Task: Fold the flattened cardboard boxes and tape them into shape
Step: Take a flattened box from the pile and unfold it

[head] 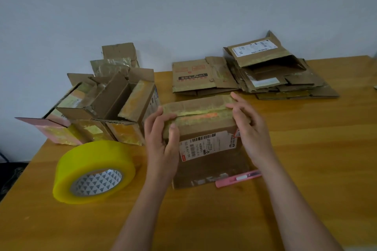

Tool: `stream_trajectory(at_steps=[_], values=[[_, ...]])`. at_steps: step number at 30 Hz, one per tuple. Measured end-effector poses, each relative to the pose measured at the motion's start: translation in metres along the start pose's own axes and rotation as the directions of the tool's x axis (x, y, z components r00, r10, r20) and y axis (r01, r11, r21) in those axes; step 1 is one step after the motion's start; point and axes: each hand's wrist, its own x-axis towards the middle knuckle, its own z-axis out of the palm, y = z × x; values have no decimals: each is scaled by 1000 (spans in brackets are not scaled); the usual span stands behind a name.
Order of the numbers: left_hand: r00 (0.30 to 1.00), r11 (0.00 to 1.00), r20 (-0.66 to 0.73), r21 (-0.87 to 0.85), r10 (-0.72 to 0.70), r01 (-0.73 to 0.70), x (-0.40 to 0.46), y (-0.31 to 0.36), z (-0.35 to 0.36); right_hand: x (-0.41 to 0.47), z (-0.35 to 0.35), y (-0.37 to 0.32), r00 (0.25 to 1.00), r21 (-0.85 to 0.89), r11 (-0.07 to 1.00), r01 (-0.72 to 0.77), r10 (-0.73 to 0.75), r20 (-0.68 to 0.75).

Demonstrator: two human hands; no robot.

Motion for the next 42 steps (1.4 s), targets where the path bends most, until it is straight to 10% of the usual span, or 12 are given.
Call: stream_trajectory(at_steps=[21, 26, 42], values=[[989, 995, 131, 72, -73, 64, 3, 10, -14, -22, 4, -30, 999, -222, 975, -14, 5, -41], [985, 971, 158, 237, -67, 28, 0, 19, -20, -23, 6, -44, 992, -730, 673, 122, -101, 73], [911, 857, 388, 508, -138, -86, -1, 33, -40, -33, 31, -66, 982, -945, 275, 175, 22, 188]])
